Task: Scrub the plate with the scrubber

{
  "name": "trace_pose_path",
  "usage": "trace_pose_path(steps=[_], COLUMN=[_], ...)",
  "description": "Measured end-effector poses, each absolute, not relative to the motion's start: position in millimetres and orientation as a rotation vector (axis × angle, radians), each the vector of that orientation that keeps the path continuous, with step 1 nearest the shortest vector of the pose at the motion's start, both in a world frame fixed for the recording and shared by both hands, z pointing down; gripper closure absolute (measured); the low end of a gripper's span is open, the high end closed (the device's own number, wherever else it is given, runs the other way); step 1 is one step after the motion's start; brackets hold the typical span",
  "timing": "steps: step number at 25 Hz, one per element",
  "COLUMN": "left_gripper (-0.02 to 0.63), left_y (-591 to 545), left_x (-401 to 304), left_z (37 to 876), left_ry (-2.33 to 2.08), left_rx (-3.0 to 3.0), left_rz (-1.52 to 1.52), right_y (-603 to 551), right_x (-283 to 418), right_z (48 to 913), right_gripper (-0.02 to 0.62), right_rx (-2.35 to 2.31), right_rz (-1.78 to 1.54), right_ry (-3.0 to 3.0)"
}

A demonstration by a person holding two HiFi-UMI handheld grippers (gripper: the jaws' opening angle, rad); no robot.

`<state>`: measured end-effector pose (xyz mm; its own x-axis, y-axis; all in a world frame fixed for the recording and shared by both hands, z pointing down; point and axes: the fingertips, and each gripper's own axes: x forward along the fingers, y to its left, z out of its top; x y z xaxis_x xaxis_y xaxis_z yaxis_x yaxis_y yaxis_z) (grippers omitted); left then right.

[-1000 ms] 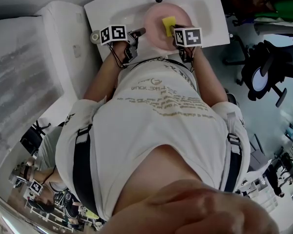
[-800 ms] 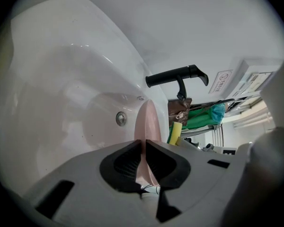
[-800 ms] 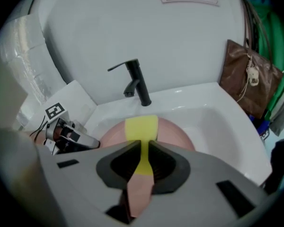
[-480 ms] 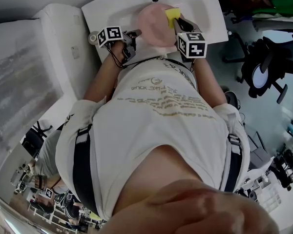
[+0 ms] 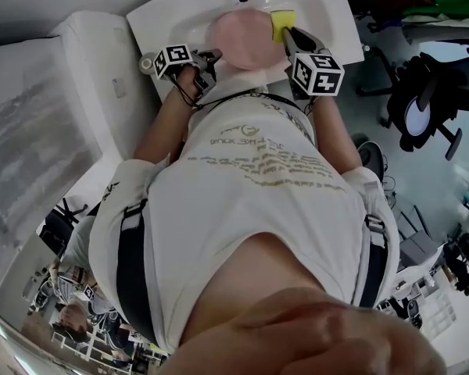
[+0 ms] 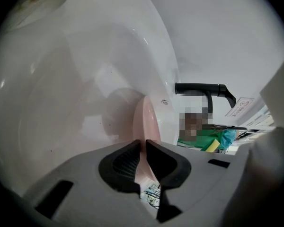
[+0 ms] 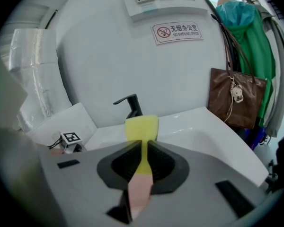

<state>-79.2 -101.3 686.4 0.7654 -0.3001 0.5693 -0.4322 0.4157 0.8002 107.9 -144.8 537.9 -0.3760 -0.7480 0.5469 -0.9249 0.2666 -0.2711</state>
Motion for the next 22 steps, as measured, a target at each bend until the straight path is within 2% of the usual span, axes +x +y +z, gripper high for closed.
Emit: trace_pose_path(steps=[13,17,19,22], left_gripper=[0.541,0.414,0.391,0.39], left_y=[-90.2,-99.6,-108.2,-125.5], left_x=[-82.5,-91.2,-96.6,-100.2], left_z=[705.1,702.7,697.2,678.1], left_ry=[-0.777,-0.846,-0.907,-0.989], left_rx=[1.068,1.173,1.289,1.513], left_rz=[0.116,0.189,0.268,0.349], right_y=[-143.1,-144.0,-145.2,-145.9], right_x=[104.2,102.8,103.0,102.8], right_z=[531.8,532.0,531.3,531.4], right_gripper=[0.541,0.541,0.541,0.541], right_rx=[1.538,1.538,1.54,1.545], right_rz=[0.802,0.809,0.808,0.814], right_ry=[-2.262,-2.269,-2.272,-2.273])
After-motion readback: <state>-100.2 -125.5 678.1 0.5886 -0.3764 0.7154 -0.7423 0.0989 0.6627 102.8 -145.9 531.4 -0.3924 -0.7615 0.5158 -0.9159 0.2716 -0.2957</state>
